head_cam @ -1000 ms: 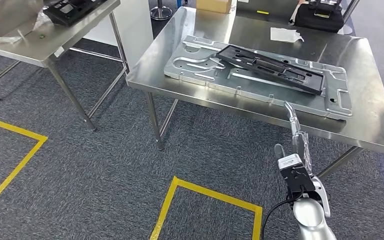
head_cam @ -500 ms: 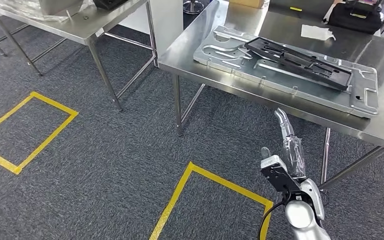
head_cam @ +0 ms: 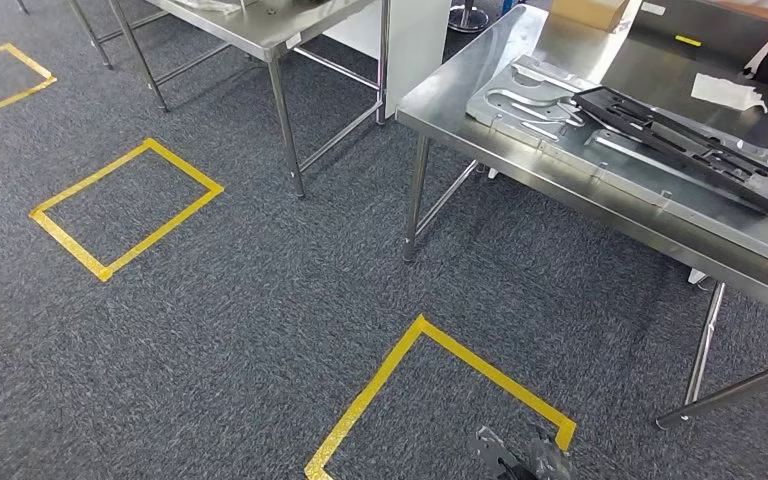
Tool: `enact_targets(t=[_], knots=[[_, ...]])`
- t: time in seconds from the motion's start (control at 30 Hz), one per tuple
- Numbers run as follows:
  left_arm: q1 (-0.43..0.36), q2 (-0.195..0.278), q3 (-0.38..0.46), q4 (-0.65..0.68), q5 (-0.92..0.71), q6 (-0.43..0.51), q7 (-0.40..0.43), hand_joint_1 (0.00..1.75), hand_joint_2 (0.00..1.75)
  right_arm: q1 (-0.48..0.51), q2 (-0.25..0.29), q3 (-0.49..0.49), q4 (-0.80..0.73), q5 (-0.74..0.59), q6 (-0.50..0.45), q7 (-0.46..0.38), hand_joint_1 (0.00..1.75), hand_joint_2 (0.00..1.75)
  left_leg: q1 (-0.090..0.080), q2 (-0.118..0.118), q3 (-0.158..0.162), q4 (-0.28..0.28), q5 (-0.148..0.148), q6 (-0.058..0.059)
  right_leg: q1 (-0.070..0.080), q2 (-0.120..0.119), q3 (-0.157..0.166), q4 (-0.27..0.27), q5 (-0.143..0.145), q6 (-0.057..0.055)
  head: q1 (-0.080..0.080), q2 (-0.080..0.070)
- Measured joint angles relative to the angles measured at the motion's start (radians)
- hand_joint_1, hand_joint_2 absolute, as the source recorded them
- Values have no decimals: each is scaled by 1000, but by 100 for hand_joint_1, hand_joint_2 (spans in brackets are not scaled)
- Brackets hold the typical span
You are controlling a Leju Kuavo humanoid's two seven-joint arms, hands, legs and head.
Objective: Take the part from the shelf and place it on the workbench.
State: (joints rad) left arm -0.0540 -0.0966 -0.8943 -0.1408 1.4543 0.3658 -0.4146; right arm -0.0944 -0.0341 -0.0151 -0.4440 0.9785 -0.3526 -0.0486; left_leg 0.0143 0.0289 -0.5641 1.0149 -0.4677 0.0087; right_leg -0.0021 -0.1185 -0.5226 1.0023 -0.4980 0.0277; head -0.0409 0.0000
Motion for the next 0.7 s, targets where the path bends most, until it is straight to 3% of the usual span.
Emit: enact_targets(t=[0.07, 0.13, 0.17, 0.2, 0.23, 0.27, 0.33, 0.4, 0.43, 0.5, 0.57, 0.63, 0.7], knots=[[1, -1, -3, 0, 1, 12, 9, 0, 0, 3, 2, -18, 60, -42, 53, 29, 0, 0, 0, -9, -6, -6, 11, 16, -7, 46, -22, 49, -41, 11, 0, 0], [0, -1, -6, 0, 0, 27, 13, 0, 0, 16, 5, -66, 113, -124, 116, 75, 0, 0, -3, -24, -17, -6, 20, 27, -10, 97, -73, 170, -119, 14, 0, 0], [0, -1, -8, 0, -1, 31, 10, 0, 0, 27, 5, -97, 135, -165, 137, 100, 0, 0, -7, -36, -23, -5, 24, 30, -11, 107, -100, 234, -148, 14, 0, 0], [3, -1, -11, 0, -4, 32, 5, 0, 0, 37, 6, -131, 155, -202, 149, 125, 0, 0, -11, -49, -28, -4, 27, 32, -10, 111, -115, 272, -158, 12, 0, 0], [6, 1, -15, 0, -8, 31, -1, 0, 0, 48, 6, -163, 170, -232, 154, 145, 0, 0, -15, -63, -31, -2, 29, 33, -9, 114, -113, 274, -148, 7, 0, 0], [9, 3, -20, 0, -14, 25, -8, 0, 0, 56, 6, -193, 182, -257, 156, 157, 0, 0, -18, -75, -32, -1, 31, 32, -7, 119, -93, 236, -120, 1, 0, 0], [13, 9, -32, 0, -31, 6, -20, 0, 0, 64, 8, -248, 199, -291, 151, 157, 0, 0, -22, -93, -34, 1, 35, 29, -1, 153, -26, 98, -54, -19, 0, 0], [11, 18, -48, 0, -49, -12, -26, 0, 0, 66, 13, -295, 210, -310, 143, 127, 0, 0, -23, -106, -38, 2, 40, 22, 6, 182, 12, 11, -23, -33, 0, 0], [10, 23, -56, 1, -56, -14, -29, 0, 0, 66, 18, -313, 214, -313, 140, 107, 0, 0, -22, -112, -41, 1, 44, 17, 9, 185, 14, 0, -22, -36, 0, 0], [10, 32, -71, 1, -67, -10, -37, 0, 0, 64, 28, -340, 220, -311, 139, 69, 0, 0, -22, -124, -44, 0, 49, 6, 7, 163, 16, -9, -11, -42, 0, 0], [9, 40, -84, 2, -72, -2, -51, 0, 0, 63, 39, -354, 225, -302, 149, 44, 0, 0, -25, -101, -64, 40, 18, -4, -1, 140, 17, -22, 1, -51, 0, 0], [7, 46, -94, 3, -74, 1, -61, 0, 0, 65, 47, -361, 229, -295, 157, 33, 0, 0, -22, -60, -112, 156, -57, -16, -3, 116, 14, -26, 6, -56, -1, 0], [7, 50, -100, 3, -74, 1, -64, 0, 0, 67, 53, -367, 235, -292, 159, 31, 0, 0, -13, -42, -150, 267, -110, -28, -2, 88, 9, -25, 7, -56, -1, 0]])
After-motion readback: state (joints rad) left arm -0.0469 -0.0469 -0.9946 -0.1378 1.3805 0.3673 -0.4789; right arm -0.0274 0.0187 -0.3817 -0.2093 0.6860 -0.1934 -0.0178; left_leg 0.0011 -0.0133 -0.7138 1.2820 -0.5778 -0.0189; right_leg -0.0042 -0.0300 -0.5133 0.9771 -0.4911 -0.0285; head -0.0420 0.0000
